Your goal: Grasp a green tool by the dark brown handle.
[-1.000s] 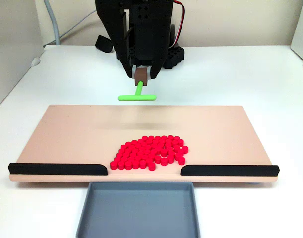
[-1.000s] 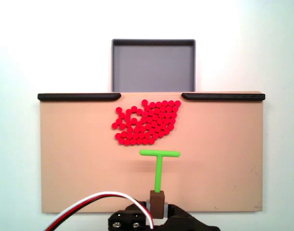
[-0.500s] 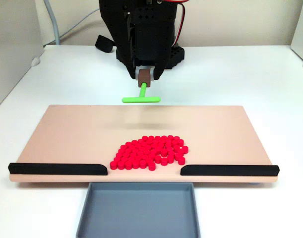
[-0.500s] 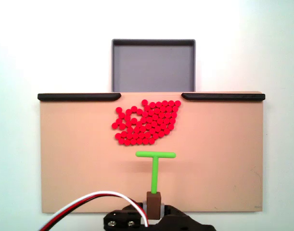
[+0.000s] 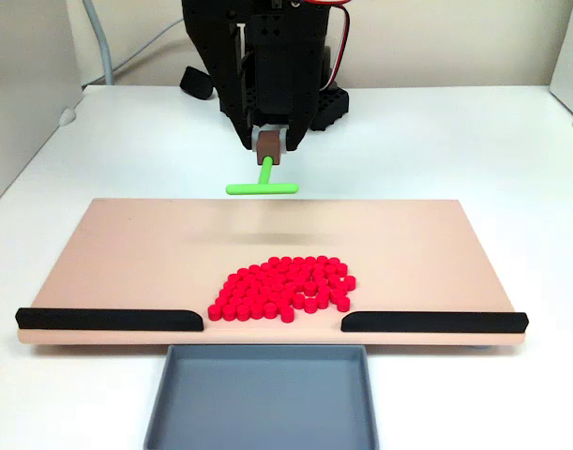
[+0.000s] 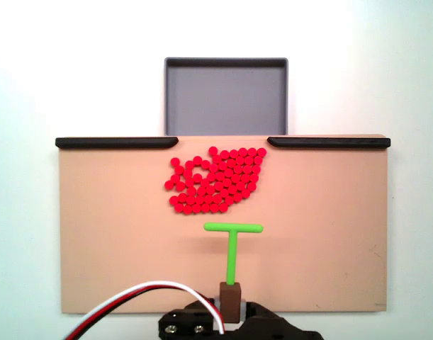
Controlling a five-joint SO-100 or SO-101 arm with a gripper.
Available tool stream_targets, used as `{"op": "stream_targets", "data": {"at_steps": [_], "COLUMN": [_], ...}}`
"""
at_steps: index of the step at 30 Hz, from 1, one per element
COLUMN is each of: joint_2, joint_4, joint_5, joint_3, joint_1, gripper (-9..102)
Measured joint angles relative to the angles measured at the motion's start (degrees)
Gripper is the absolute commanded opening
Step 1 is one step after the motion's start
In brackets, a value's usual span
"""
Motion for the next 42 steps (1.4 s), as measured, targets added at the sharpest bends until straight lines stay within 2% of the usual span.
{"op": "stream_targets", "data": {"at_steps": [17, 27, 42], "joint_2": [0.0, 1.0, 1.1], "joint_4": [0.0, 0.1, 0.2], "joint_5": [-0.1, -4.6, -1.8], "joint_3": [0.0, 0.0, 0.0], "joint_1": [0.0, 0.3, 0.3], "gripper": [0, 0, 0]}}
